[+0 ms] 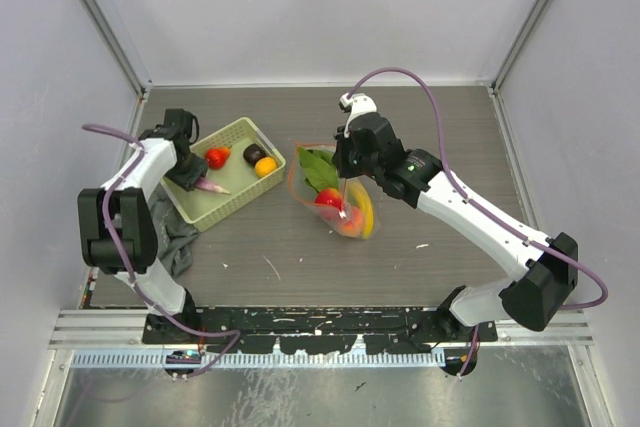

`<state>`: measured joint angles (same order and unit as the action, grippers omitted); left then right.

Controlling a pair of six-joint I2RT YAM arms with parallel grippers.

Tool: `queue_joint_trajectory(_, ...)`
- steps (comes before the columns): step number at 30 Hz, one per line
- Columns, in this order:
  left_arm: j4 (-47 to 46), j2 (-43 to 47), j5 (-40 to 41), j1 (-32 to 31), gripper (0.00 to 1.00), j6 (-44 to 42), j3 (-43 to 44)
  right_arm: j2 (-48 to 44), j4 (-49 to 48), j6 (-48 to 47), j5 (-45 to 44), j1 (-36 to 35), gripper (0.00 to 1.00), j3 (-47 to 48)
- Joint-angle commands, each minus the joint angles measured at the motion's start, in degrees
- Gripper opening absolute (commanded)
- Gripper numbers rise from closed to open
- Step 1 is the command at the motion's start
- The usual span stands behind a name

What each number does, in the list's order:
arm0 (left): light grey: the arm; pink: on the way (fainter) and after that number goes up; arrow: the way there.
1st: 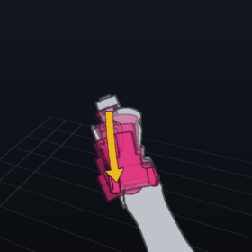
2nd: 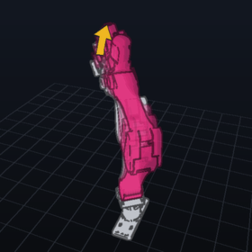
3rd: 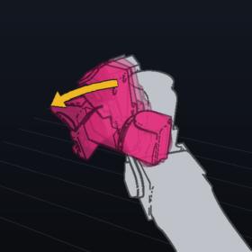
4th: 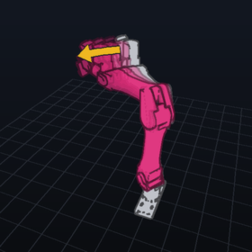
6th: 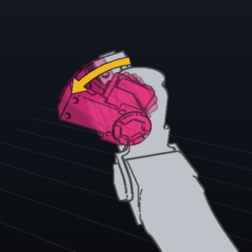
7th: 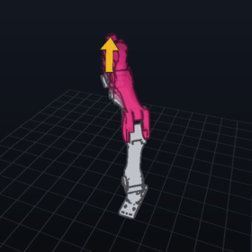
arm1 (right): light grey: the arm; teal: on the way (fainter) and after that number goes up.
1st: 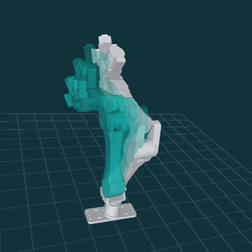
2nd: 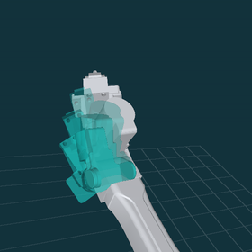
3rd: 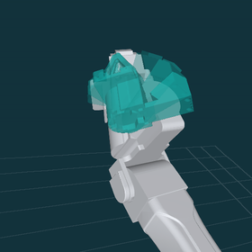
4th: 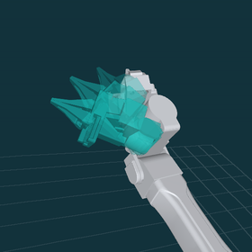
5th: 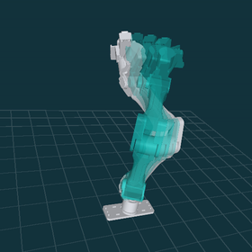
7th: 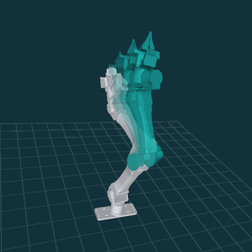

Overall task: Place the food in the zip-top bag and seal the zipper
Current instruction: Pick up the fake vegetable from the bin.

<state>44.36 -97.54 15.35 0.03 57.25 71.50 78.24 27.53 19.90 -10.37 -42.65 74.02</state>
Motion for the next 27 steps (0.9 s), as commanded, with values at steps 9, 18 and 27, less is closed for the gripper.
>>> queue_joint_trajectory(9,-8.3,20.5,-6.79,-6.58,0.21,-6.42,-4.06,-0.98,-0.5,0.63,-3.46,-0.34,0.01,3.17)
queue_joint_trajectory(18,-13.2,31.24,-10.38,-15.79,0.16,-9.94,-3.34,-0.32,1.68,-0.51,-3.77,-0.37,0.01,5.89)
queue_joint_trajectory(27,-19.3,35.55,-8.54,-26.26,0.14,-9.47,-3.23,-0.06,2.5,-0.83,-3.79,-0.34,0.01,7.53)
